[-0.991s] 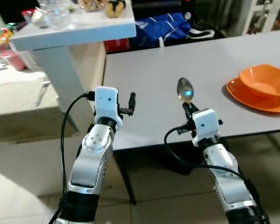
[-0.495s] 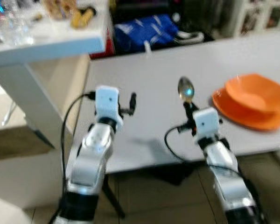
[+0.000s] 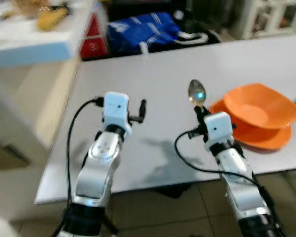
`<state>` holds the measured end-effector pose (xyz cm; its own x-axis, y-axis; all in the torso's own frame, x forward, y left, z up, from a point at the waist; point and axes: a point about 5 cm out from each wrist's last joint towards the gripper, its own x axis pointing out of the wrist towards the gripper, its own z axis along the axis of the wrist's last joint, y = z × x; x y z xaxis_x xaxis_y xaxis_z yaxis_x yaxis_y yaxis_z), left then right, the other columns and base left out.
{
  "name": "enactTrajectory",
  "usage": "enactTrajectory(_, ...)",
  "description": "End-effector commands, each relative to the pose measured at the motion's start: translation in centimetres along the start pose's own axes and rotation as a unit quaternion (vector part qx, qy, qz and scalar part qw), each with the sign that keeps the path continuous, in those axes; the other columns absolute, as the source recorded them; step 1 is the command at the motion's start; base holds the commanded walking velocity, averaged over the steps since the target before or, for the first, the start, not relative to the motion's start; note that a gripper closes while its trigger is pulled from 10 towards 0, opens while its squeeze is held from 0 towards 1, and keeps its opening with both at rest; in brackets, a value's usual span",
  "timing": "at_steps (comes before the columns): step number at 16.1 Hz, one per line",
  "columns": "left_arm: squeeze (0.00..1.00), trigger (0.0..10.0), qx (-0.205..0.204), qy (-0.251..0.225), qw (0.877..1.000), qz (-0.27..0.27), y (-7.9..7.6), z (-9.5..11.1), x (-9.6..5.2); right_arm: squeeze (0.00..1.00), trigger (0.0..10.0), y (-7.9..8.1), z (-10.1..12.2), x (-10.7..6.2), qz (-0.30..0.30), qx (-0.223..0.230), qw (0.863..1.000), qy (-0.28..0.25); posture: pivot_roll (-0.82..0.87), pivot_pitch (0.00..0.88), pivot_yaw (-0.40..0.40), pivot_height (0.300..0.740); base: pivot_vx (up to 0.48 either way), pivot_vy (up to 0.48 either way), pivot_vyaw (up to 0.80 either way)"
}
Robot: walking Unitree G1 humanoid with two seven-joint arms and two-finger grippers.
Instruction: Setting the table
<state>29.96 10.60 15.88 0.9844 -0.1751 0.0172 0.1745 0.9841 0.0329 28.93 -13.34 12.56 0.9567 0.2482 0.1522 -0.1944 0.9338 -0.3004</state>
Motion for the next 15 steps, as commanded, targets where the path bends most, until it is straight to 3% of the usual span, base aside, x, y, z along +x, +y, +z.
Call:
enactTrajectory(1,0.00,10.0,0.004,-0.006,1.000,0.008,0.6,0.2,-0.2,0.00,0.0,0.6,0.3,0.2,0.011,-0.002,1.000,-0.003,-0.19,0.000,0.114,0.740,0.000,0.000,0.00)
enactTrajectory(2,0.00,10.0,0.003,-0.007,1.000,0.010,0.6,0.2,-0.2,0.00,4.3,0.5,0.3,0.2,0.007,-0.005,1.000,0.000,-0.19,0.000,0.114,0.740,0.000,0.000,0.00)
enactTrajectory(3,0.00,10.0,0.001,-0.007,1.000,0.010,0.6,0.2,-0.3,0.00,10.0,0.5,0.2,0.3,0.006,-0.007,1.000,0.004,-0.19,0.000,0.114,0.740,0.000,0.000,0.00)
enactTrajectory(5,0.00,10.0,0.002,-0.005,1.000,0.011,0.6,0.2,-0.3,0.00,10.0,0.5,0.2,0.3,0.006,-0.007,1.000,0.003,-0.19,0.000,0.116,0.740,0.000,0.000,0.00)
enactTrajectory(8,0.00,10.0,-0.010,-0.003,1.000,0.015,0.5,0.0,-0.3,0.00,10.0,0.3,0.4,0.2,0.005,-0.009,1.000,0.002,-0.20,0.000,0.108,0.740,0.000,-0.366,0.00)
enactTrajectory(12,0.00,10.0,-0.026,0.001,1.000,0.009,-0.4,-0.4,-0.7,0.00,10.0,-0.6,0.2,-0.5,0.002,-0.020,1.000,0.010,-0.22,0.000,0.095,0.740,0.293,-0.377,0.00)
enactTrajectory(15,0.00,10.0,-0.032,0.003,0.999,0.012,-0.5,-0.6,-0.7,0.00,10.0,-0.9,0.0,-0.8,-0.005,-0.018,1.000,0.018,-0.23,0.000,0.085,0.740,0.000,0.000,0.00)
